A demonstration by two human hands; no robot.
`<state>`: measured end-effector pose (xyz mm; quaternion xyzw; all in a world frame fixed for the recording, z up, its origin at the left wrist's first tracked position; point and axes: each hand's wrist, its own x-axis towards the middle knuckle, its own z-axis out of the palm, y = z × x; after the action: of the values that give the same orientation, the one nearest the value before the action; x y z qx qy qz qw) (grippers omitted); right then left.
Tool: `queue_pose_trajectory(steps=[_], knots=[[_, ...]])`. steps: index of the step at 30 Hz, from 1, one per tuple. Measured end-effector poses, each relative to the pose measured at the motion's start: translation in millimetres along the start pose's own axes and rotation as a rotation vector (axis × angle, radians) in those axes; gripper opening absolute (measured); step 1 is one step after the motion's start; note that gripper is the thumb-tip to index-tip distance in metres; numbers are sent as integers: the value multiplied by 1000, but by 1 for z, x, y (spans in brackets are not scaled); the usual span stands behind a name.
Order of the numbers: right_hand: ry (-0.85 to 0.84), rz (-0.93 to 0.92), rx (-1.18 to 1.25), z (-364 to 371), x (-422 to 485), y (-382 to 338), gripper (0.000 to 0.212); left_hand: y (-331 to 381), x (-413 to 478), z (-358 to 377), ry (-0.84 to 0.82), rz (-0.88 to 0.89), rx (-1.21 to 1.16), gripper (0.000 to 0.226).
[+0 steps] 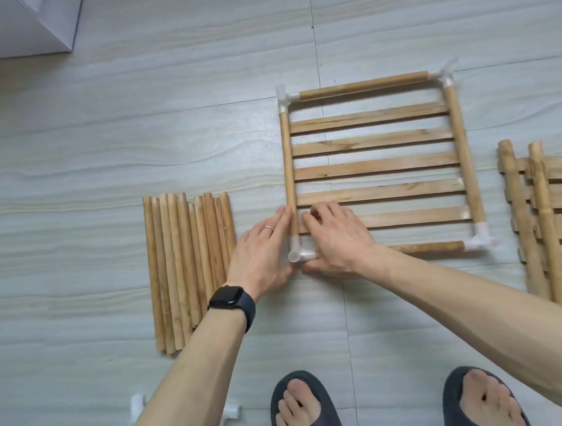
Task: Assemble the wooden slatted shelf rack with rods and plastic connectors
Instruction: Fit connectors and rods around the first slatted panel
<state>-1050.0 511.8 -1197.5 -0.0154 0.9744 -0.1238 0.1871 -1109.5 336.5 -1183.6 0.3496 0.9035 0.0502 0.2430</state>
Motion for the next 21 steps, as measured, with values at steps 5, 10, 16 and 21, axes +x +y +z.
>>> queue_pose_trajectory(steps=[5,10,16,21], knots=[[40,-66,62,4,2,4,77,-7,12,0,-7,95,142,92],[54,-78,47,7,4,5,77,-6,16,-4,-16,136,275,87],[-50,-38,81,2,0,13,94,9,14,-5,-75,128,420,89],[-35,115,70,10,-60,59,97,26,-17,4,-50,56,346,86]])
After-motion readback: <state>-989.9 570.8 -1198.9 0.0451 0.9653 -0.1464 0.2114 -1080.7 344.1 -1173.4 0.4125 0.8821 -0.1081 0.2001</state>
